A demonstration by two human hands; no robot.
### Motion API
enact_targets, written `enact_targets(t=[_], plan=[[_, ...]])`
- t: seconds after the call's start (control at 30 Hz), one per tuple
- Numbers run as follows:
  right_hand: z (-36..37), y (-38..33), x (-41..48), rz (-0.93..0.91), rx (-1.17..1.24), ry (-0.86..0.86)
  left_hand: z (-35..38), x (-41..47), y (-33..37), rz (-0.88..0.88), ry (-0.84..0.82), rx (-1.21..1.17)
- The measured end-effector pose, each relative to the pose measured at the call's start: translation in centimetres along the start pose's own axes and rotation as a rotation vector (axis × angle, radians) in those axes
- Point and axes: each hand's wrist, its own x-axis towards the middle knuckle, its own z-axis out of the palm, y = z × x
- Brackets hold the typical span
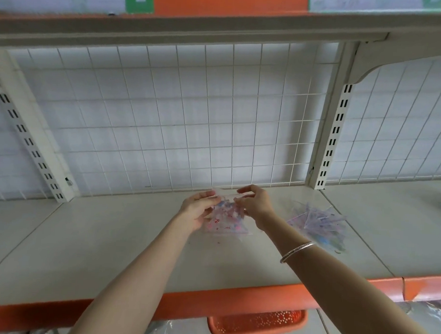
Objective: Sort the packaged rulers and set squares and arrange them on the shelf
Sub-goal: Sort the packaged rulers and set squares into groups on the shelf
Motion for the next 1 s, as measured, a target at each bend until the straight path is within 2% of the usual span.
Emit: enact_targets(t=[0.13, 0.3, 0.47, 0.73, 1.0], plan=[[-0.3, 0.1, 0.1, 0.033, 0.026, -0.031, 0.3, -0.6, -0.1, -0.013, -0.081, 0.188], [-0.5, 0.5, 0.7, 0.06, 0.033, -0.023, 0.4, -0.5, -0.5, 0.011, -0.026, 0.383], [-1.4, 0.9, 1.3, 0.054, 0.001, 0.094, -1.6, 0.2, 0.1, 0.001, 0.117, 0.418], [-0.8, 0.9, 0.8, 0.039, 0.016, -0.03, -4.7, 1.9, 1.5, 0.041, 0.391, 0.545], [0.1, -0.3, 0.1, -0.149, -0.038, -0.02, -5.0, 1.6, 1.8, 0.187, 0.356, 0.409]])
